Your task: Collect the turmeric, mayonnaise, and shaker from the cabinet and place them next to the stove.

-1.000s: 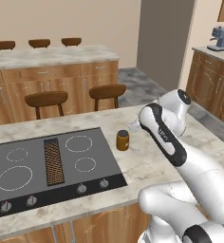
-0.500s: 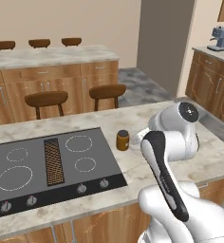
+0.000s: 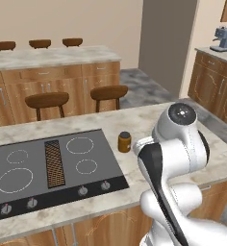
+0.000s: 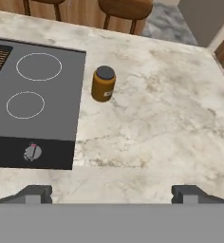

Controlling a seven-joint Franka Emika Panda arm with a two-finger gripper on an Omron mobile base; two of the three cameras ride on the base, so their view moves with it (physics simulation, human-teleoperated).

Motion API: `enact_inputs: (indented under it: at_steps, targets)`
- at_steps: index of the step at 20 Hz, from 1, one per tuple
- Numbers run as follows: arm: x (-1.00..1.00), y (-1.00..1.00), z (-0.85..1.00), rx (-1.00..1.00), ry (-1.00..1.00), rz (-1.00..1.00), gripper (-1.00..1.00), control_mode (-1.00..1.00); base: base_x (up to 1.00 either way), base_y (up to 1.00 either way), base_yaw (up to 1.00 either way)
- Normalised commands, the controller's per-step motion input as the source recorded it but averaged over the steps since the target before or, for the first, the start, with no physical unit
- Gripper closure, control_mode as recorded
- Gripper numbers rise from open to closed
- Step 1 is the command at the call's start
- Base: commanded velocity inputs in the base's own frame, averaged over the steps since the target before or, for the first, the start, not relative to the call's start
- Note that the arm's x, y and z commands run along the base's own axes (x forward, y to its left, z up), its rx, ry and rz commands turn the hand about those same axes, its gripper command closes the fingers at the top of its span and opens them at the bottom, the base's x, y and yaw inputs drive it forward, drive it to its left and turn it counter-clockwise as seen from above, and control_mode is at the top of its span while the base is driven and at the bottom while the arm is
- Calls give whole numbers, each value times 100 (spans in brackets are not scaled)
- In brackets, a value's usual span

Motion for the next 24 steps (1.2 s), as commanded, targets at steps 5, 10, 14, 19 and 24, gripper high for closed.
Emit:
enact_inputs:
  at_steps: [5,10,14,19,24]
  targets:
    - [-59,-28,0,0,1,-11,-100,-100,0,0,0]
    - [-9,-7,-9,0,1,-2,-100,-100,0,0,0]
    - [-4,0,0,0,-1,0,-100,100,-50,-11,-10]
    - [0,0,0,0,0,0,-100,100,-67,-6,-44]
    - [0,0,0,0,0,0,-100,100,-18,-43,-48]
